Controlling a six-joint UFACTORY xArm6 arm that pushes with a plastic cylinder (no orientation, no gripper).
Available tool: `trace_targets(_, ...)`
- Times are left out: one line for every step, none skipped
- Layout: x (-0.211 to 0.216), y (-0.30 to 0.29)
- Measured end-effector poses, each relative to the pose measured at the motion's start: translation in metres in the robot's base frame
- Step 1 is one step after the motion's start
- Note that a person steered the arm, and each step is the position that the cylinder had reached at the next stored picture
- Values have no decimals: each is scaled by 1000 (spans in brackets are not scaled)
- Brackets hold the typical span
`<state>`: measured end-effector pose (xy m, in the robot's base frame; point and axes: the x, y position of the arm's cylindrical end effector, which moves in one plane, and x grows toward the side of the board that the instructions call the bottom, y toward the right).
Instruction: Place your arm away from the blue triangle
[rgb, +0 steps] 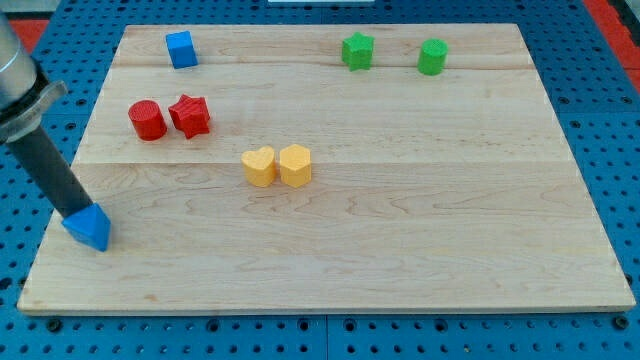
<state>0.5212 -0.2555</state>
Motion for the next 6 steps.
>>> trace_targets(5,5)
trace_targets(-43,42)
trace_targets(-80,111)
trace_targets(-113,152)
trace_targets(-164,195)
trace_targets(-232,191)
